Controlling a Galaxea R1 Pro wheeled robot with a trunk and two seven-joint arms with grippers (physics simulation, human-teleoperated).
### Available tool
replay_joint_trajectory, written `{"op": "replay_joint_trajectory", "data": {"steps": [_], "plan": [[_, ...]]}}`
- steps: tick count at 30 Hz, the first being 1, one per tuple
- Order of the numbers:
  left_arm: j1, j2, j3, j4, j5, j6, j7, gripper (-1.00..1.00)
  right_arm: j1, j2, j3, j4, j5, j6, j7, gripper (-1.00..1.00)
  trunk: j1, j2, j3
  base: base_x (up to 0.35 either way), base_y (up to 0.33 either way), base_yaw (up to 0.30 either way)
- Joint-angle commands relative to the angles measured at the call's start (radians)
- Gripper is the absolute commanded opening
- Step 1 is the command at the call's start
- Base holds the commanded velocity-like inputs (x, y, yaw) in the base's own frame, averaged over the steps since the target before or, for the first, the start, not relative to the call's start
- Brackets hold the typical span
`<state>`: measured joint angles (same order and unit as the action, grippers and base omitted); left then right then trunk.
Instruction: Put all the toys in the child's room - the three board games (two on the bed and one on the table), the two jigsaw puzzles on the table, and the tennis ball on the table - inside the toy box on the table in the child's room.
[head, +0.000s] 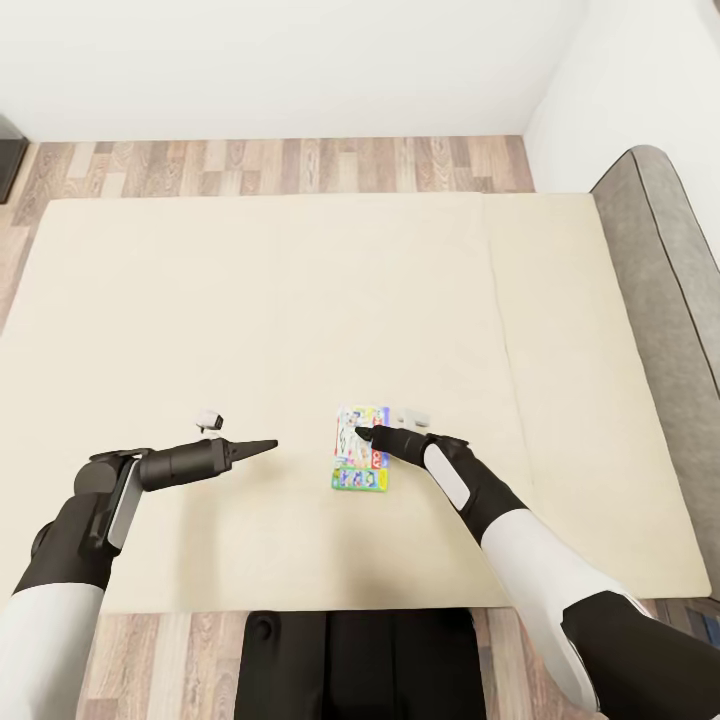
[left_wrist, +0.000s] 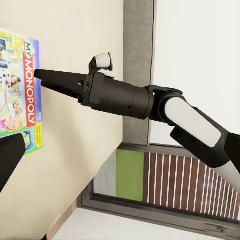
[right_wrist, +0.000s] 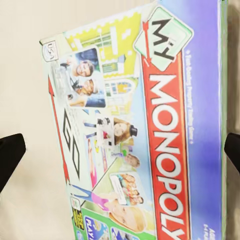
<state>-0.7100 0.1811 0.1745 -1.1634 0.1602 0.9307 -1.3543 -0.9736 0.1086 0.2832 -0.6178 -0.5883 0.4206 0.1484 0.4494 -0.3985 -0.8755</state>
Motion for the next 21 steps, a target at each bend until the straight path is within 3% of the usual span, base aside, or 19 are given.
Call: {"op": "replay_joint_trajectory", "data": {"steps": [1,21], "plan": [[0.000,0.000,0.000,0.000,0.002,0.009,-0.002,1.00,0.000,0.000,0.001,0.000,-0.002,0.004,0.000,1.00,0.001,-0.002,-0.001,0.000,0.056,0.004],[0.000,0.000,0.000,0.000,0.002,0.009,-0.002,1.00,0.000,0.000,0.001,0.000,-0.002,0.003,0.000,1.00,0.001,-0.002,-0.001,0.000,0.007,0.036]]}}
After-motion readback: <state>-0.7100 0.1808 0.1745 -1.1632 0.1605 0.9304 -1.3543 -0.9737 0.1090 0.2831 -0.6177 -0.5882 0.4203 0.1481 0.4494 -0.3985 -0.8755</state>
